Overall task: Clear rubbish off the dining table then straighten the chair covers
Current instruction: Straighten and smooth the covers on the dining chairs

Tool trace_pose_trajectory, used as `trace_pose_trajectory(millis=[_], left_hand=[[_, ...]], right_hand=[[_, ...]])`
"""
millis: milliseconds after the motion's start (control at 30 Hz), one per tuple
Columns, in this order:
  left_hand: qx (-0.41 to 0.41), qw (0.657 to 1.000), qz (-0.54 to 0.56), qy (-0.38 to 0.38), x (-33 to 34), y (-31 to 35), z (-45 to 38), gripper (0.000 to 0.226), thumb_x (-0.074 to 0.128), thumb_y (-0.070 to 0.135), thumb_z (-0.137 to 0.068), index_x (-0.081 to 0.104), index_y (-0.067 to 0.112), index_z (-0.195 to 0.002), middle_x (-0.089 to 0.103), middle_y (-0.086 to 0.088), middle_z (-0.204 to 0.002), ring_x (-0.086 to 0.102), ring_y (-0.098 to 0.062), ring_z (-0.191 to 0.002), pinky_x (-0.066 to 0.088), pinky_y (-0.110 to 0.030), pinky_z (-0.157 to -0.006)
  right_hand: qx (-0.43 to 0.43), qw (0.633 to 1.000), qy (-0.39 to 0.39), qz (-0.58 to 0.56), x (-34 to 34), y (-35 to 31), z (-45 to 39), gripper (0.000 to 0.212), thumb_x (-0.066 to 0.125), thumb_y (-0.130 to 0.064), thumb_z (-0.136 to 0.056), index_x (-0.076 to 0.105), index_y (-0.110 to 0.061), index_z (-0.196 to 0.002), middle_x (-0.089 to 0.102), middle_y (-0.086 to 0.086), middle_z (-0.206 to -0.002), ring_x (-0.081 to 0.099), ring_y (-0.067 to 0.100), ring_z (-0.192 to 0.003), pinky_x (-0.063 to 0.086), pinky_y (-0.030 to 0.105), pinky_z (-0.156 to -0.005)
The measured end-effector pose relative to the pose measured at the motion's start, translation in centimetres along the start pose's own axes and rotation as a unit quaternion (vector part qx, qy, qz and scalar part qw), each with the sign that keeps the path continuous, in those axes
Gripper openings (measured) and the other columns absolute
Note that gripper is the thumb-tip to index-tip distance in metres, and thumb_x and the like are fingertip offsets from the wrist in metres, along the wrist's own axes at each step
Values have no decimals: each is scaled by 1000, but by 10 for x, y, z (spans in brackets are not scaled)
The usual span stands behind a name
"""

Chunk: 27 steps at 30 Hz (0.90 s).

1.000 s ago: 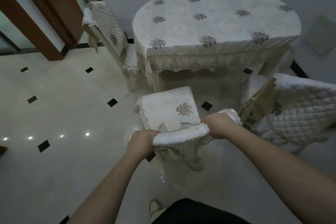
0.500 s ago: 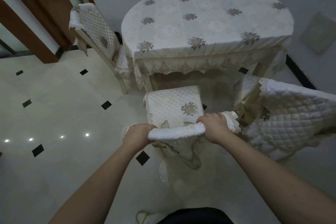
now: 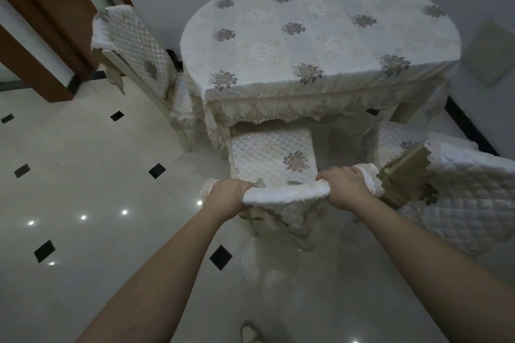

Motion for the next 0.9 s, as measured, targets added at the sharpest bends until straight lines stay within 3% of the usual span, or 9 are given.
trace_pose_trajectory(millis=[167, 300, 567, 700, 900], left_hand=[[58, 997, 31, 51, 2, 8, -8, 25, 62, 38, -81, 68, 34, -105, 71, 6, -95, 65, -18, -86, 49, -28, -72], [83, 993, 33, 74, -1, 13, -10, 29, 63, 35, -80, 68, 33, -108, 71, 5, -96, 65, -20, -88, 39, -26, -68], [57, 997, 28, 39, 3, 11, -11, 31, 63, 36, -82, 66, 37, -113, 71, 6, -101, 65, -18, -92, 47, -29, -74], [39, 998, 30, 25, -1, 12, -5, 29, 64, 36, -81, 67, 35, -110, 72, 3, -97, 66, -20, -89, 44, -27, -68], [33, 999, 14, -25, 12, 9, 9, 26, 63, 42, -82, 67, 36, -107, 70, 10, -100, 66, -16, -91, 49, -28, -73]], right_hand=[[-6, 1000, 0, 21, -4, 11, -6, 37, 61, -31, -76, 61, -41, -112, 62, -11, -113, 56, 17, -108, 36, 36, -96], [-4, 1000, 2, 24, -4, 14, -9, 36, 61, -34, -74, 63, -42, -109, 65, -13, -110, 58, 16, -106, 39, 35, -93], [-15, 999, -11, 40, -5, 12, -6, 37, 60, -34, -74, 62, -40, -111, 67, -10, -107, 60, 17, -103, 39, 32, -85], [-12, 999, -12, 35, -12, 7, 3, 35, 58, -29, -76, 63, -34, -110, 66, -6, -109, 57, 20, -105, 39, 34, -87], [-22, 997, -50, 57, 2, -3, 26, 33, 54, -26, -79, 61, -27, -111, 60, -2, -111, 51, 21, -108, 37, 41, -89]])
Point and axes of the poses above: each hand's wrist, its own z-axis away from the middle knuckle, its own x-axis out of the palm, y = z × x, the point moved 10 cm from there along -z, towards the middle knuckle
